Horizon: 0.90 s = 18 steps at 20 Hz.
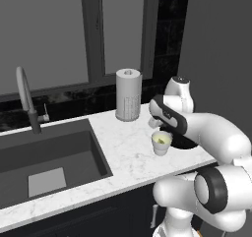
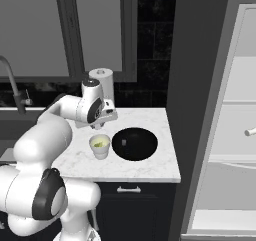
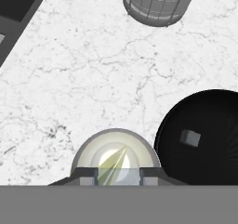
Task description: Grab a lemon wedge from the fridge and one ice cube from the ice bowl, and put them in the glass of lemonade.
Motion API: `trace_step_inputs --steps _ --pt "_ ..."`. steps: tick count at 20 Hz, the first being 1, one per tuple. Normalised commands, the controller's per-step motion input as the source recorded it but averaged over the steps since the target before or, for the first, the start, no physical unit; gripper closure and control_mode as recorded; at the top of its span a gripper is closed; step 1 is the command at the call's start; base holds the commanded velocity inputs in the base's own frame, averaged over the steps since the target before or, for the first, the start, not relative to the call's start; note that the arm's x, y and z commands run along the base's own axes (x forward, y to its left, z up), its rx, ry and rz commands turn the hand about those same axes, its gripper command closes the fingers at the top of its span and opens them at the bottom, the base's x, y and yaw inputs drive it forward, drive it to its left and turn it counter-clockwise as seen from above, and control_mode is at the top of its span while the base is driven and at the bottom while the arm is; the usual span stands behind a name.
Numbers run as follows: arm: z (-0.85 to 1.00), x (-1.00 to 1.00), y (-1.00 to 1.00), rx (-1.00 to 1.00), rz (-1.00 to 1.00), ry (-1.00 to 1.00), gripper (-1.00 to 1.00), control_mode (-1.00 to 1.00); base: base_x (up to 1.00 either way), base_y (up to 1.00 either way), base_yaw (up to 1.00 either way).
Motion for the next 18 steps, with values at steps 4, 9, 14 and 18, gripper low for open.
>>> trace_step_inputs --steps 4,9,14,18 --pt "-0.19 -0.06 0.0 0.0 0.0 0.0 1.0 -1.0 0.0 0.0 0.0" --pt "0.0 0.0 0.0 0.0 0.0 0.0 -1.0 -1.0 0.0 0.0 0.0" --pt "0.0 0.0 0.0 0.0 0.0 0.0 -1.0 -1.0 0.0 0.0 0.0" --pt "0.0 0.0 0.0 0.0 0.0 0.0 -1.0 -1.0 0.0 0.0 0.0"
